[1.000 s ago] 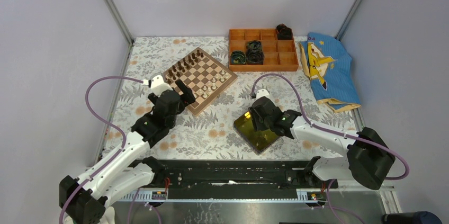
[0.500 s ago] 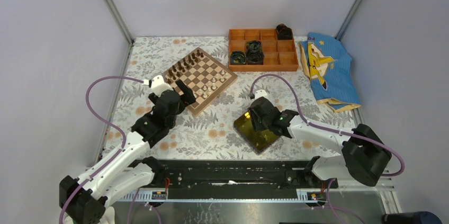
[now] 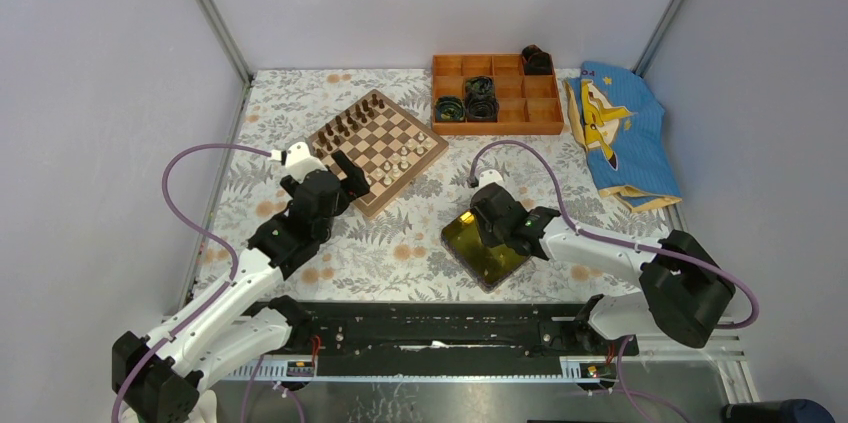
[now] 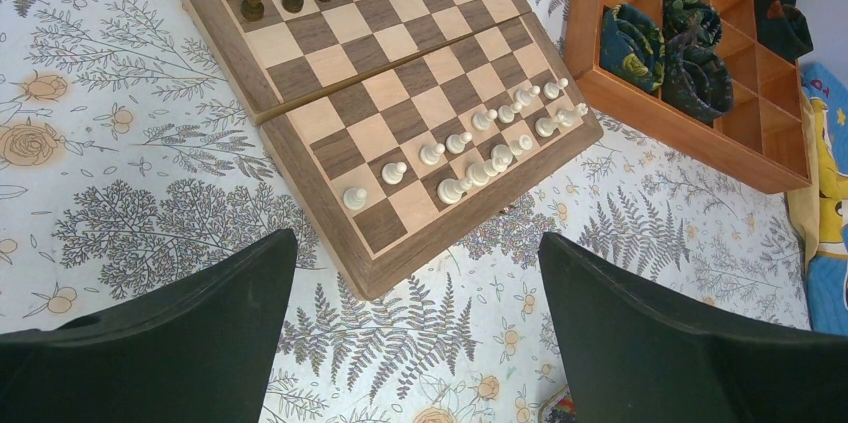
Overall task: Set up the chess pieces on the board
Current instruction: Pick up the chess piece from the storage box.
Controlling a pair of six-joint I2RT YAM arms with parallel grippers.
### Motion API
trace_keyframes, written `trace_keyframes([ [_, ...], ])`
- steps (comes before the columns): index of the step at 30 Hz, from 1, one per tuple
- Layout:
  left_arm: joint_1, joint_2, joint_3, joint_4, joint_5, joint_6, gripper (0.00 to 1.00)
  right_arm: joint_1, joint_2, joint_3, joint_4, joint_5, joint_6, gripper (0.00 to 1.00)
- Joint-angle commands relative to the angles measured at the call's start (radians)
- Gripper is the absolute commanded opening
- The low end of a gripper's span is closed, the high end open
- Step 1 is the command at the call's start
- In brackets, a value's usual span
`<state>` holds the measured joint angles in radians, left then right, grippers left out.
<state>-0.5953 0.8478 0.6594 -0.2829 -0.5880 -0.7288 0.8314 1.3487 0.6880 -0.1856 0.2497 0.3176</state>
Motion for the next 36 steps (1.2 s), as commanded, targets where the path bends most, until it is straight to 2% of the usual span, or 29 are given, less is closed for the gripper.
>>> trace_keyframes([
  [1,-0.004,-0.01,-0.006,0.04,-0.007,-0.007,0.99,0.001,0.008,0.0,0.024,0.015,-0.009,0.28],
  [7,-0.004,-0.012,-0.01,0.04,-0.007,-0.008,0.99,0.0,0.026,0.001,0.026,0.01,-0.01,0.27],
  [14,-0.004,-0.017,-0.014,0.04,-0.007,-0.009,0.99,0.0,0.009,0.006,0.015,0.022,-0.01,0.37],
  [20,-0.004,-0.018,-0.016,0.04,-0.006,-0.012,0.99,-0.001,0.023,0.008,0.015,0.005,-0.012,0.36],
  [36,-0.004,-0.018,-0.017,0.04,-0.007,-0.014,0.99,-0.001,0.038,0.013,-0.007,-0.006,-0.008,0.13],
])
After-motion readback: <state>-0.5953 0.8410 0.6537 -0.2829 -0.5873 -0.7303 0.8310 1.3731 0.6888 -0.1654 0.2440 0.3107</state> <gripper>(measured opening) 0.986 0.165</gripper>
